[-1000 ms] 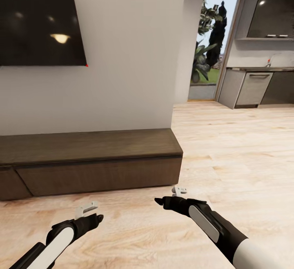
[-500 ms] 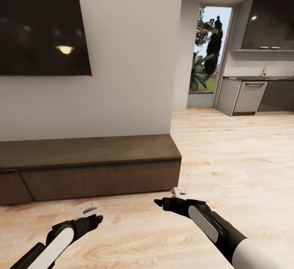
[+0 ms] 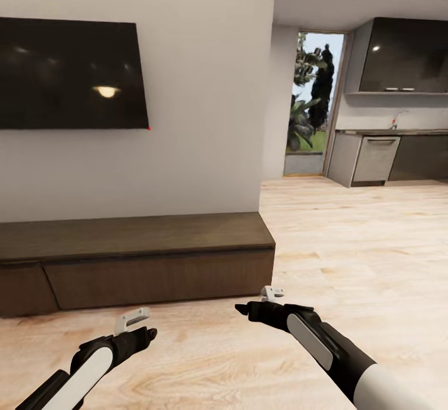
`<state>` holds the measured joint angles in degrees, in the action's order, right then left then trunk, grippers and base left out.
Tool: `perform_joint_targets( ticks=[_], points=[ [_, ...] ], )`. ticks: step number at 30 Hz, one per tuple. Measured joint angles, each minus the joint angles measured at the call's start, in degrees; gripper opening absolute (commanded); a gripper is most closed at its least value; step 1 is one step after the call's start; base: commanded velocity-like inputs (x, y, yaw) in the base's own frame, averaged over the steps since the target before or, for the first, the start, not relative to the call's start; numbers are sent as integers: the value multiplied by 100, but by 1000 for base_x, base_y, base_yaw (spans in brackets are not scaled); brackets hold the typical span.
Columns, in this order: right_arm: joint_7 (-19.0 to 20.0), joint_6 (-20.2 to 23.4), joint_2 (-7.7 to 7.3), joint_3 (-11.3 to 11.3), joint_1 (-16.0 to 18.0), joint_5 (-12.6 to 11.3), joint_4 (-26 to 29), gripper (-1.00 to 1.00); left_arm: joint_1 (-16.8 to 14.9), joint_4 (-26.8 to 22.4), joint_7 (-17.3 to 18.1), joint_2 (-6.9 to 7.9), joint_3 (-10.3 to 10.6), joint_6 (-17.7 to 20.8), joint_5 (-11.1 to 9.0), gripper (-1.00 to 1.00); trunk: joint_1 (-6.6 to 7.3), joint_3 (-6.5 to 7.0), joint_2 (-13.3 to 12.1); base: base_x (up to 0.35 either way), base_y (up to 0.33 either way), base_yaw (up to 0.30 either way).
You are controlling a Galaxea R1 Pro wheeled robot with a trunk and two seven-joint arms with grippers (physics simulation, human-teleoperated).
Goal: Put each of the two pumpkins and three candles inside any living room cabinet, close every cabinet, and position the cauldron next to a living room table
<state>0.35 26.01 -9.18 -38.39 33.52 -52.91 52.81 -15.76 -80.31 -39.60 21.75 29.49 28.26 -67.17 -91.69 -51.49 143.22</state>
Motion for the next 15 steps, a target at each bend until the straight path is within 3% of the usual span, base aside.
perform_joint_targets(
  ticks=[10,15],
  points=[
    [-24,-28,-2,-1,0,3,-17,100,0,152,0,-24,-10,-3,0,100,214,181,-390,-4,1,0],
    [-27,-38,9,-21,0,7,-36,100,0,624,54,-42,-7,-3,21,100,324,271,-591,0,0,0]
  ],
)
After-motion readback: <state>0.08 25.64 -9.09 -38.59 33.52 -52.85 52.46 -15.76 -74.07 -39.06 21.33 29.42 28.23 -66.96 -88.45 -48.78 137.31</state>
